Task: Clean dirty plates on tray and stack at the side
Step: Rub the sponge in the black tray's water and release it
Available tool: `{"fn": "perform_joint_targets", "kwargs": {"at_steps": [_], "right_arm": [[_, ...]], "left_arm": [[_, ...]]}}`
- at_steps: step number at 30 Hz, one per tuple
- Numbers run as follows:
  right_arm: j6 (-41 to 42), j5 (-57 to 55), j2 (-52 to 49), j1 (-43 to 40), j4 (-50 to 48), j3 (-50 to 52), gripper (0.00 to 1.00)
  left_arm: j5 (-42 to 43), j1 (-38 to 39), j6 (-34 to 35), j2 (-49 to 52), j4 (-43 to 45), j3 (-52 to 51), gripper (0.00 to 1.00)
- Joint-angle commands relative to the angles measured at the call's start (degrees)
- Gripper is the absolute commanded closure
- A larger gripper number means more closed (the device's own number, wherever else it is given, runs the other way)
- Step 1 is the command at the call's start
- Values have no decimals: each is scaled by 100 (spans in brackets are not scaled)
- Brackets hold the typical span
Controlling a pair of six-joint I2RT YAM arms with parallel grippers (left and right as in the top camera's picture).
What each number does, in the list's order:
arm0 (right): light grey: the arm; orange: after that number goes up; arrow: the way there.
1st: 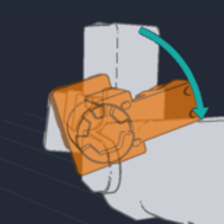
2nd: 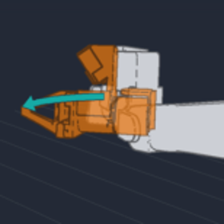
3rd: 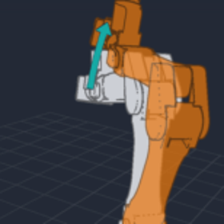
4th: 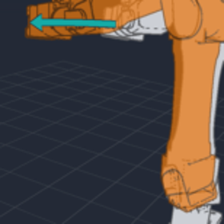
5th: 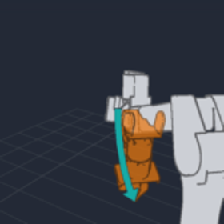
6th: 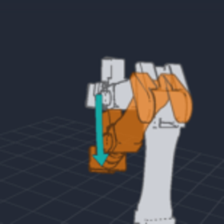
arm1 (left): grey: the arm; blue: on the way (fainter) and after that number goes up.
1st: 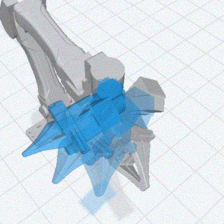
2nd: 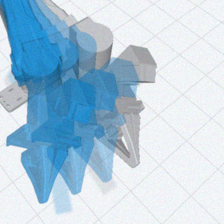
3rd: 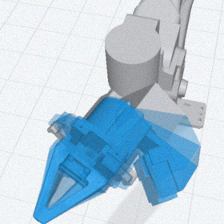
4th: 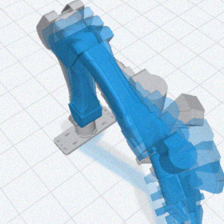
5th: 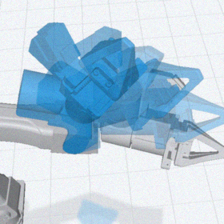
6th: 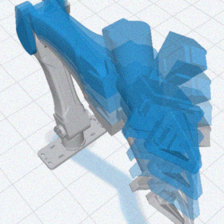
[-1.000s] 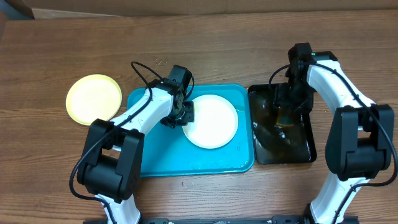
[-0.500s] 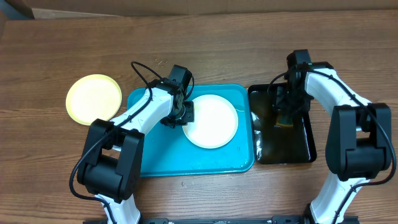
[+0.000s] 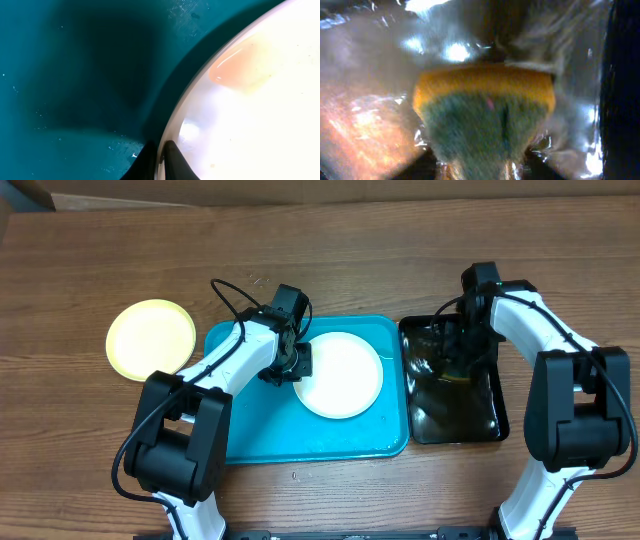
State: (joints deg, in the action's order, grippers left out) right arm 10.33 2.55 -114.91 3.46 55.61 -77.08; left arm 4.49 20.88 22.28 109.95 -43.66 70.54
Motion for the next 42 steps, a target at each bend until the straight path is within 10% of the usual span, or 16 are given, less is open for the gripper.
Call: {"fn": "perform_joint_targets", "kwargs": {"at_steps": [1, 4, 6, 10, 14, 17, 19, 21, 27, 29, 31, 32, 34, 36, 40, 42], "right_arm": [[15, 55, -17, -17, 55, 55, 83], [17, 55, -17, -17, 61, 55, 24], [15, 55, -17, -17, 140, 55, 5], [15, 55, -17, -17, 417, 55, 11], [15, 55, -17, -17, 627, 57, 96], [13, 52, -17, -17, 684, 57, 91], [13, 50, -17, -17, 662, 57, 25], [11, 46, -17, -24, 501, 57, 0], [-28, -33, -17, -26, 42, 57, 2], [-28, -33, -17, -26, -35, 57, 33], [-28, -33, -17, -26, -81, 57, 89], [-28, -33, -17, -22, -101, 57, 96], [-28, -33, -17, -22, -144, 57, 87], [-26, -31, -17, -22, -234, 57, 7], [-28, -33, -17, -22, -420, 55, 0], [-28, -22, -17, -22, -437, 52, 21]], "left_arm": [[0, 0, -63, 79, 22, 22, 91], [0, 0, -66, 79, 17, 24, 91], [0, 0, -66, 79, 11, 24, 91], [0, 0, -66, 79, 2, 24, 91], [0, 0, -66, 79, 9, 26, 91], [0, 0, -66, 79, -2, 35, 91], [0, 0, -66, 79, -2, 35, 91], [0, 0, -66, 79, 0, 35, 89], [0, 0, -66, 79, -2, 35, 88], [0, 0, -66, 79, -2, 35, 88], [0, 0, -66, 79, 0, 35, 88], [0, 0, -66, 79, 2, 35, 88], [0, 0, -66, 79, 0, 35, 88], [0, 2, -66, 79, 0, 35, 88], [0, 0, -66, 79, 0, 35, 86], [0, 2, -66, 79, 0, 35, 86]]}}
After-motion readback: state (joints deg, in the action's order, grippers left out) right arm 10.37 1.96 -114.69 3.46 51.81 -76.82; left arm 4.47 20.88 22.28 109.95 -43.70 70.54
